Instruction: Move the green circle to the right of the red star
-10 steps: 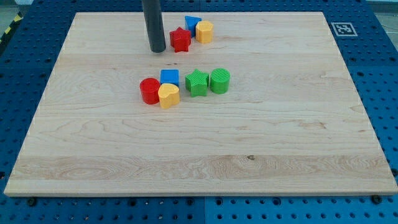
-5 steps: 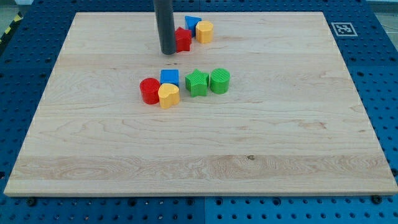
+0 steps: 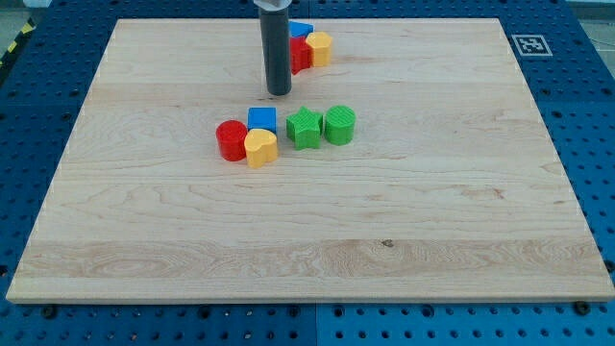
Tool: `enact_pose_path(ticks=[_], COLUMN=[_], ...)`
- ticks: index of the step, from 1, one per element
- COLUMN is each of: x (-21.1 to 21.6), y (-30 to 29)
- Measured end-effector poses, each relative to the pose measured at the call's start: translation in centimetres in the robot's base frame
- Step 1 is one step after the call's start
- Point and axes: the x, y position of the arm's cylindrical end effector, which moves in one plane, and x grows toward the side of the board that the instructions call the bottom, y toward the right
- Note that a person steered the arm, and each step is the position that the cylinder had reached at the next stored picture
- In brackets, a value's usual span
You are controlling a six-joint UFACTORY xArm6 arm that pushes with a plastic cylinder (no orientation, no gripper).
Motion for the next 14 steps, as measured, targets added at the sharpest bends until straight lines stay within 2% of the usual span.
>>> enact_pose_path(ticks=[2,4,5,6,7,9,11,13,14], x=[3.1,3.2,3.5,4.8,9.0,14.2,13.4,13.1,11.9], y=[3.2,7.3,12.1,16.2,18.2,17.5,14.5,8.0,7.8])
